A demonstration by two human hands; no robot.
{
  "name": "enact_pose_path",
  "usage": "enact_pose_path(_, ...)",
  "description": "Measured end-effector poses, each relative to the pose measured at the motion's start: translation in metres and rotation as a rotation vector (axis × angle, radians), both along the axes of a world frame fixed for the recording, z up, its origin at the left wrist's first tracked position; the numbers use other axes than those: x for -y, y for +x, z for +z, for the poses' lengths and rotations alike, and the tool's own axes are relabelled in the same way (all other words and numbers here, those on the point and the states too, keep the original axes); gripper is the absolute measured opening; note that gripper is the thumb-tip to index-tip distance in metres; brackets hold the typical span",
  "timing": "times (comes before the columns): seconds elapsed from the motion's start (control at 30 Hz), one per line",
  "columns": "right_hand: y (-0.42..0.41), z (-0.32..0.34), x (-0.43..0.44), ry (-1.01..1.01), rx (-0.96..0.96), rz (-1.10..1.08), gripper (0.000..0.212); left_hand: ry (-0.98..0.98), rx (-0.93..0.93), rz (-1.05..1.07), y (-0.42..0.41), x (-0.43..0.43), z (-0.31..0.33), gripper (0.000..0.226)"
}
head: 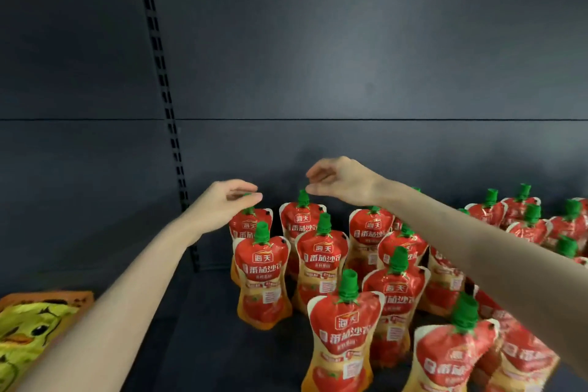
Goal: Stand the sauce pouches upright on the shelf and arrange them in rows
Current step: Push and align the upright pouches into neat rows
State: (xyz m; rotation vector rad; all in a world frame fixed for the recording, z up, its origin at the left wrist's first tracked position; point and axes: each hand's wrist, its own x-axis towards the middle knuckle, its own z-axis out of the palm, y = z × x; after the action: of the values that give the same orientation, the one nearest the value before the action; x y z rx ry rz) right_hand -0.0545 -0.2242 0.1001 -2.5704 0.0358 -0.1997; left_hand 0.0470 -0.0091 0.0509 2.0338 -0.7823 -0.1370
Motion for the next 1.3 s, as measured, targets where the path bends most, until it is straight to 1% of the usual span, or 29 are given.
enact_pose_path(0.1,0.020,-0.003,-0.001,-0.017,-0.087,0.028,0.040,0.003,-0.062,-0.057,0.011,0.003,-0.007,0.028)
enact_pose_path(0.2,0.031,-0.010,0.001,-0.013,-0.159,0.040,0.041,-0.030,-0.112,-0.066,0.018,0.002,-0.012,0.029)
enact_pose_path(0.3,0.037,-0.017,0.002,-0.027,-0.190,0.062,0.035,-0.048,-0.125,-0.109,0.023,0.000,-0.015,0.021)
enact_pose_path(0.47,0.039,-0.018,0.006,-0.091,-0.180,0.094,0.020,-0.113,-0.045,-0.091,0.020,0.006,-0.022,0.014)
enact_pose_path(0.57,0.036,-0.018,0.012,-0.096,-0.169,0.103,0.015,-0.112,-0.036,-0.101,0.021,0.009,-0.023,0.013)
enact_pose_path(0.8,0.034,-0.021,0.020,-0.040,-0.180,0.131,0.014,-0.137,-0.072,-0.124,0.021,0.012,-0.025,0.014)
enact_pose_path(1.1,0.031,-0.019,0.023,-0.005,-0.197,0.153,0.013,-0.122,-0.096,-0.158,0.019,0.012,-0.022,0.014)
enact_pose_path(1.3,0.031,-0.021,0.020,-0.038,-0.171,0.148,0.013,-0.100,-0.098,-0.174,0.018,0.012,-0.020,0.015)
